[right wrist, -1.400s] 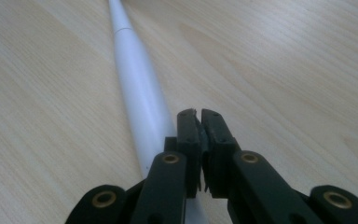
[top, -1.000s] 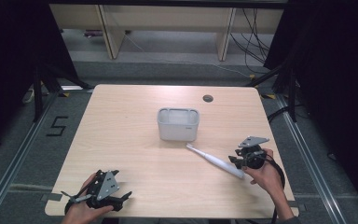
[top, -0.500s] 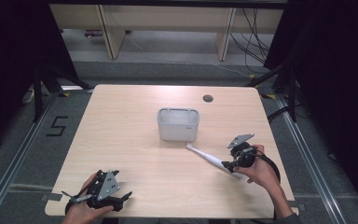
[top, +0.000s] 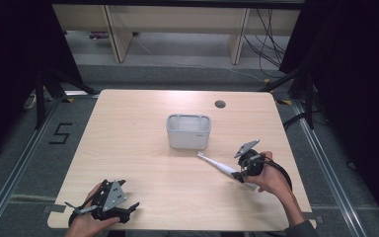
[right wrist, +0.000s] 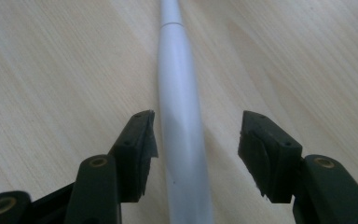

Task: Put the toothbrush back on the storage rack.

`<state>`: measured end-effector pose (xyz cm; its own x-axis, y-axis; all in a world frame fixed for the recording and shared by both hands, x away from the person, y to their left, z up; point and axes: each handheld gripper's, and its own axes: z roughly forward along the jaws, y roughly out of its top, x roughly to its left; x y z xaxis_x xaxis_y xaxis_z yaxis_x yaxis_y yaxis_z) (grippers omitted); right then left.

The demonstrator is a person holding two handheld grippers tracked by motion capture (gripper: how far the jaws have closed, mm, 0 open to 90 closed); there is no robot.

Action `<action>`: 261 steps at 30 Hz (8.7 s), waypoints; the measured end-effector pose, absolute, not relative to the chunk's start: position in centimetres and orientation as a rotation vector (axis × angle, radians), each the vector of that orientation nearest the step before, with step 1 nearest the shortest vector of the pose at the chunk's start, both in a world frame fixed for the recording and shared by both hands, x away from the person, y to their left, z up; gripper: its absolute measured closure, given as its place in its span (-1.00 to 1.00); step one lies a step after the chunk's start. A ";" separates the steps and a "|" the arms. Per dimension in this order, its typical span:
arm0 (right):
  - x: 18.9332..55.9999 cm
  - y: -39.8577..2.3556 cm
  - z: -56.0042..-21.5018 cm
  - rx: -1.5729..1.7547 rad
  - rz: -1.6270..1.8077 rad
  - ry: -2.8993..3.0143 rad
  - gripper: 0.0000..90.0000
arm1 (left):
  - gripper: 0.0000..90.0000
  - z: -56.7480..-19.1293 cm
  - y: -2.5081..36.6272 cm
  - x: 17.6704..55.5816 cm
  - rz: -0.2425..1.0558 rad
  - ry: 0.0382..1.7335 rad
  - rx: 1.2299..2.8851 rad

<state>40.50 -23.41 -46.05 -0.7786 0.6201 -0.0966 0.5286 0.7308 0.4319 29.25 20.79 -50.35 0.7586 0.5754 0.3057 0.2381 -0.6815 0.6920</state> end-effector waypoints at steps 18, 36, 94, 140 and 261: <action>42.0 -21.4 -46.8 0.901 0.417 2.788 0.16 | -0.66 -50.3 20.8 29.2 0.668 0.600 2.308; 43.4 -20.2 -47.1 0.849 0.312 2.891 0.35 | -0.66 -50.3 20.8 29.2 0.673 0.604 2.305; 41.9 -20.0 -43.6 0.793 0.412 2.906 0.48 | -0.66 -50.3 20.9 29.2 0.674 0.613 2.290; 42.9 -18.4 -40.8 0.812 1.292 2.494 0.48 | -0.66 -50.2 20.9 29.2 0.678 0.605 2.304; 52.4 -11.9 -42.5 0.877 1.433 2.310 0.48 | -0.66 -50.4 20.7 29.1 0.659 0.600 2.297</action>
